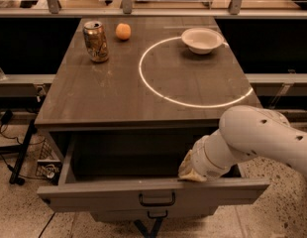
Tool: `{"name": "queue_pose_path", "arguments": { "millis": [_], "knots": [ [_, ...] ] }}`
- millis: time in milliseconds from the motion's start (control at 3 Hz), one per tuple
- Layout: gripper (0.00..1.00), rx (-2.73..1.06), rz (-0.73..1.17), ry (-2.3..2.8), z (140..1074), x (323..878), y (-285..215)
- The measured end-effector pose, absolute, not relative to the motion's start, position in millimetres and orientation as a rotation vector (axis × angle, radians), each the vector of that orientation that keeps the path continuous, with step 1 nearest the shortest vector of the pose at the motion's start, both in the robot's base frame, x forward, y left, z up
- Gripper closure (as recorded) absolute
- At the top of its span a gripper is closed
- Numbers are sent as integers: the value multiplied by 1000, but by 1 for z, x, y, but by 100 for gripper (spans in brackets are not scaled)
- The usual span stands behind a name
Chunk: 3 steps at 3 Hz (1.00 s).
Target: Open top drawer
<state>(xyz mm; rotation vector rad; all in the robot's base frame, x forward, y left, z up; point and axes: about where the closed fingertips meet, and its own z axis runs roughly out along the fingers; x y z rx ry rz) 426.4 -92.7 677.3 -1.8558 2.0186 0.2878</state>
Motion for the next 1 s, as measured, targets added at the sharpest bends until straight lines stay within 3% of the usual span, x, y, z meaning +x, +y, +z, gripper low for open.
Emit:
{"name": "queue_pose_path", "arguments": {
  "millis": [667,1000],
  "knots": [
    [100,-1854,289,2073,669,398,-116],
    [100,-1873,311,2098,681,355,-137]
  ]
}}
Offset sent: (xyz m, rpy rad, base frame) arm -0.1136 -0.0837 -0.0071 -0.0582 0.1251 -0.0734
